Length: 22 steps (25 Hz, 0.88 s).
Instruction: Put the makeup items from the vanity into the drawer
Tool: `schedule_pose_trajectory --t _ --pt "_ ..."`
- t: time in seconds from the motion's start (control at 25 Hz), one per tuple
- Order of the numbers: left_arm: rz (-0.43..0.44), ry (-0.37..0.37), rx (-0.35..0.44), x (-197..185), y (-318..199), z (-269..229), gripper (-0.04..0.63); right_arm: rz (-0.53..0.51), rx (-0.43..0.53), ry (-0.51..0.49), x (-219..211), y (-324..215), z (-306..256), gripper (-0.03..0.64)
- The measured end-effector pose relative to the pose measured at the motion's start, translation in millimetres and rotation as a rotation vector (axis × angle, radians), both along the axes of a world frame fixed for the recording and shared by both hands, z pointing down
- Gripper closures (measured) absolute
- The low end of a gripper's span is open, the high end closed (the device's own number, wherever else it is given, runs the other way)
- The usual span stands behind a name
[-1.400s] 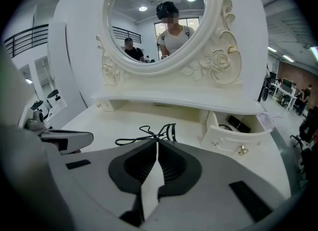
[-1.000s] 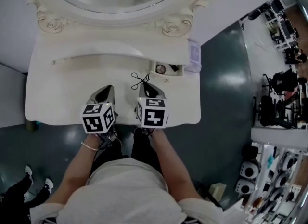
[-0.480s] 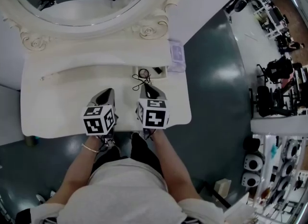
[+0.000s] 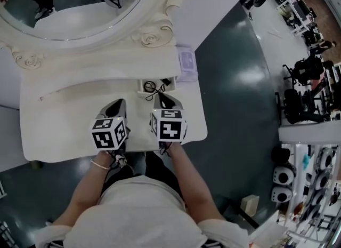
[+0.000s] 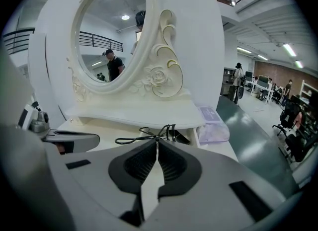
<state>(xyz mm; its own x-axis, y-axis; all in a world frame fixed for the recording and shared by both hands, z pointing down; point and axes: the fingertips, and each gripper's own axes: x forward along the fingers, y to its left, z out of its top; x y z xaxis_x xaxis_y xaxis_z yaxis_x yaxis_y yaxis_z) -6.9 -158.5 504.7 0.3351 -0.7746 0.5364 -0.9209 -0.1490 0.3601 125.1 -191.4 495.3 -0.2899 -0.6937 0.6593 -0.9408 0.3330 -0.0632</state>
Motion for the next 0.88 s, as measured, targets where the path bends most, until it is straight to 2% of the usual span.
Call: schedule_pose_trajectory --t 0.68,0.88 --pt "-0.023 -0.001 -0.039 17 -28 14 0.592 -0.027 -0.101 0.034 17 -27 23 0.591" --pt "-0.044 -0.002 -0.048 12 -24 16 0.592 -0.024 -0.091 0.031 17 -28 24 0.591"
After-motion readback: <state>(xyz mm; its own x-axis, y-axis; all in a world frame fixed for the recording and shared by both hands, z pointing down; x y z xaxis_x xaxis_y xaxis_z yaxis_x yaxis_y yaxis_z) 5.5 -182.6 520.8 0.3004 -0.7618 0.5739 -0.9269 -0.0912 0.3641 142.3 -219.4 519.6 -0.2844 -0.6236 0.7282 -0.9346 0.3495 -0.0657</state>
